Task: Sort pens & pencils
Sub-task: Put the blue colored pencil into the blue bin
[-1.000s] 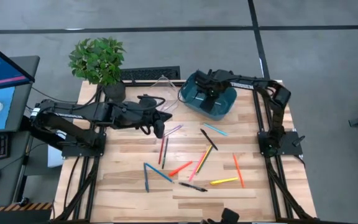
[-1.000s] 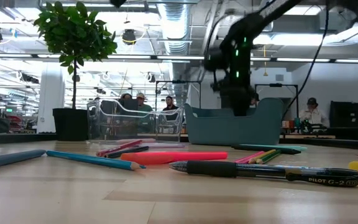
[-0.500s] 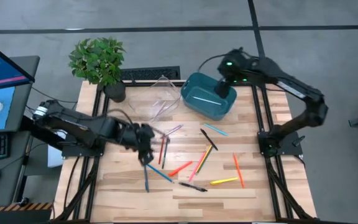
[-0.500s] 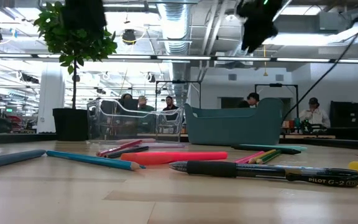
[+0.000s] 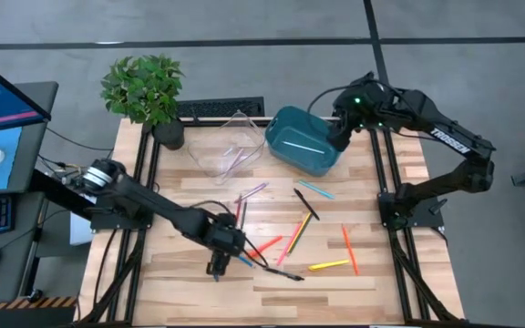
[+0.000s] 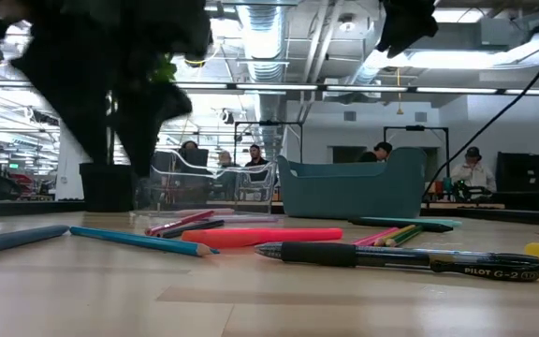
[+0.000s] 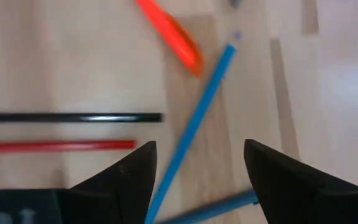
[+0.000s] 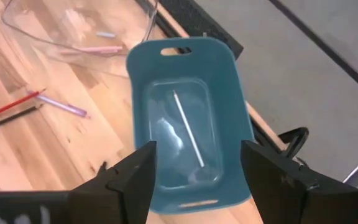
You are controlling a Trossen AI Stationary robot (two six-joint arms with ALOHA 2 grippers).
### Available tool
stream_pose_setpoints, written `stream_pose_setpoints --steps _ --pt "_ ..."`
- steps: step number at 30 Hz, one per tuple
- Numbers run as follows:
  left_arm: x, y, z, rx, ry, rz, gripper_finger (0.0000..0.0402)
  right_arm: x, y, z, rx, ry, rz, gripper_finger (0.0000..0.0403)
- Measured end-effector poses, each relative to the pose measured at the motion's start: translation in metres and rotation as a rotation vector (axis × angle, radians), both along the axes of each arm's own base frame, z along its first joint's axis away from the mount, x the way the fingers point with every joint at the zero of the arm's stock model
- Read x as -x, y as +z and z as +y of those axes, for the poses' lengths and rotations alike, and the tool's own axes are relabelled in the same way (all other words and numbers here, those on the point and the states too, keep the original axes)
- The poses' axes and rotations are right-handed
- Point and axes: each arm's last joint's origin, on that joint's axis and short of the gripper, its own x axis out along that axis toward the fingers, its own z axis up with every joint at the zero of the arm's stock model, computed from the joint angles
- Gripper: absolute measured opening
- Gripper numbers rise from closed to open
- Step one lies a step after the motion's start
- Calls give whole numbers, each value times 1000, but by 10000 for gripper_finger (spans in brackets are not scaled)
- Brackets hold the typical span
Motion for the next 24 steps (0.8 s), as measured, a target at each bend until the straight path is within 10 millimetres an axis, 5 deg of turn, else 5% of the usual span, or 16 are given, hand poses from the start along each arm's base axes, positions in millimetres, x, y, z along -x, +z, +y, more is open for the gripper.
stream_pose_setpoints --steps 7,14,24 --pt "-10 -34 -2 -70 -71 63 220 -1 -2 1 -13 -2 14 253" --pt "-13 -47 -2 -76 -135 96 204 -1 -2 0 -12 -3 13 253" --pt "-14 -48 9 -53 -85 143 14 -1 -2 0 -12 -3 13 253"
